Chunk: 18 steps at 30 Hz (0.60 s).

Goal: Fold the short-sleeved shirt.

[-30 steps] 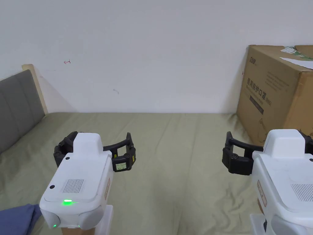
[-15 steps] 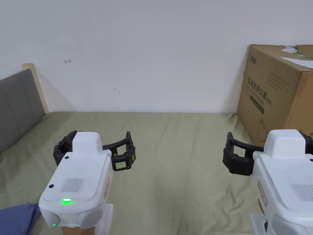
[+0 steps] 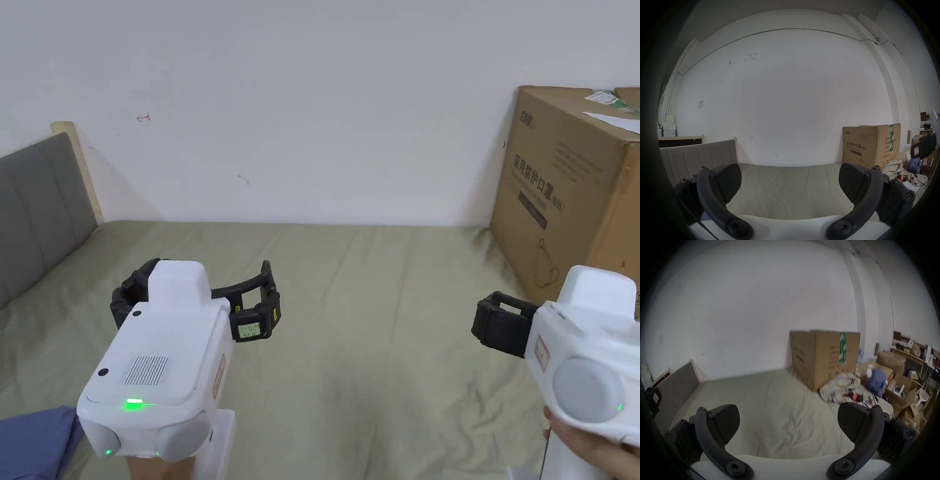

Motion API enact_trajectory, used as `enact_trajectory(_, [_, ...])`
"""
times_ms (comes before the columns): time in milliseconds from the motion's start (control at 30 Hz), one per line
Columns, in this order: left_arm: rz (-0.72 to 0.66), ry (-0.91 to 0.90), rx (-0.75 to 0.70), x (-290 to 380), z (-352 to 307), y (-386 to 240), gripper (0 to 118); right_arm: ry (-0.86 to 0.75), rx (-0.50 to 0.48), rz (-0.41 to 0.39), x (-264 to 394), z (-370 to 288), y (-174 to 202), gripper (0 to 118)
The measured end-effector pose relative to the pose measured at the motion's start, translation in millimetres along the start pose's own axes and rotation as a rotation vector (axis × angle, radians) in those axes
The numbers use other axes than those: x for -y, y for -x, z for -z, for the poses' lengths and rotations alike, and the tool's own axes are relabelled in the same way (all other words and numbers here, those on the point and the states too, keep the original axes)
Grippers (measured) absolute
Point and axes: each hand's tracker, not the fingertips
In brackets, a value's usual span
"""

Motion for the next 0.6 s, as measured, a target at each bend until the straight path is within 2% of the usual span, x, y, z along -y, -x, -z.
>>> enact_trajectory(200, [-0.026, -0.009, 0.003, -3.5, 1.7, 1.8, 118, 0.143, -0.031, 0.040, -10.2, 5.2, -6.5, 117])
enact_trajectory(300, [-0.026, -0.011, 0.000, -3.2, 2.6, 1.7, 118, 0.126, -0.057, 0.051, -7.3, 5.7, -7.3, 117])
enact_trajectory(533, [-0.022, -0.010, -0.003, -3.0, 3.3, 2.0, 118, 0.085, -0.063, -0.006, -3.8, 6.2, -1.7, 117])
enact_trajectory(600, [-0.013, -0.011, -0.002, -2.9, 2.9, 1.5, 118, 0.079, -0.052, 0.002, -3.9, 6.8, -1.0, 117])
